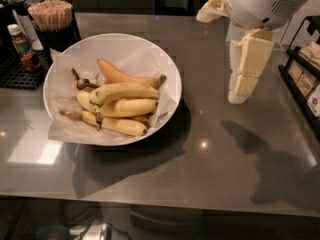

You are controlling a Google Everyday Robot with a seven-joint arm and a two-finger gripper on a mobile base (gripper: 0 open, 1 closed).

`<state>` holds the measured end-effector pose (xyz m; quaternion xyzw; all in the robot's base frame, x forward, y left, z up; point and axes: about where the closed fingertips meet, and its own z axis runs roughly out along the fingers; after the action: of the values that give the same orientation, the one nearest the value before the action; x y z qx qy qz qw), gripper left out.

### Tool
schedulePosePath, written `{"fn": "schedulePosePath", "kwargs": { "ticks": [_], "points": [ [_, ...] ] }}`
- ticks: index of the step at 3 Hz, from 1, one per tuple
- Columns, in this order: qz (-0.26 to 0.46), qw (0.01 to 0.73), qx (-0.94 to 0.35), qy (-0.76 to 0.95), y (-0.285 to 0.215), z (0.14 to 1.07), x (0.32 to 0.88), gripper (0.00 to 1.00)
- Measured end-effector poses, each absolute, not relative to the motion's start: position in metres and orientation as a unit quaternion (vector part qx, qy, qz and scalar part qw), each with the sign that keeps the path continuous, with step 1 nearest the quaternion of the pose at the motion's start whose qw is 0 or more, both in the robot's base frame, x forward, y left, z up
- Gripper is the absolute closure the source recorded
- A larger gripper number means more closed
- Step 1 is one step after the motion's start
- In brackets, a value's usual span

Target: Pick banana from white bowl

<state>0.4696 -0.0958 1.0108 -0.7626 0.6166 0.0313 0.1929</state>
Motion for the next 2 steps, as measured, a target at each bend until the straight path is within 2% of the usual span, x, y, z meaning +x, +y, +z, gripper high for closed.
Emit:
{"fn": "schedulePosePath", "kwargs": {
  "ticks": [2],
  "points": [
    [0.031,0.209,-0.765,0.609,-0.0902,1.0147,0.47,0.0]
  ]
}}
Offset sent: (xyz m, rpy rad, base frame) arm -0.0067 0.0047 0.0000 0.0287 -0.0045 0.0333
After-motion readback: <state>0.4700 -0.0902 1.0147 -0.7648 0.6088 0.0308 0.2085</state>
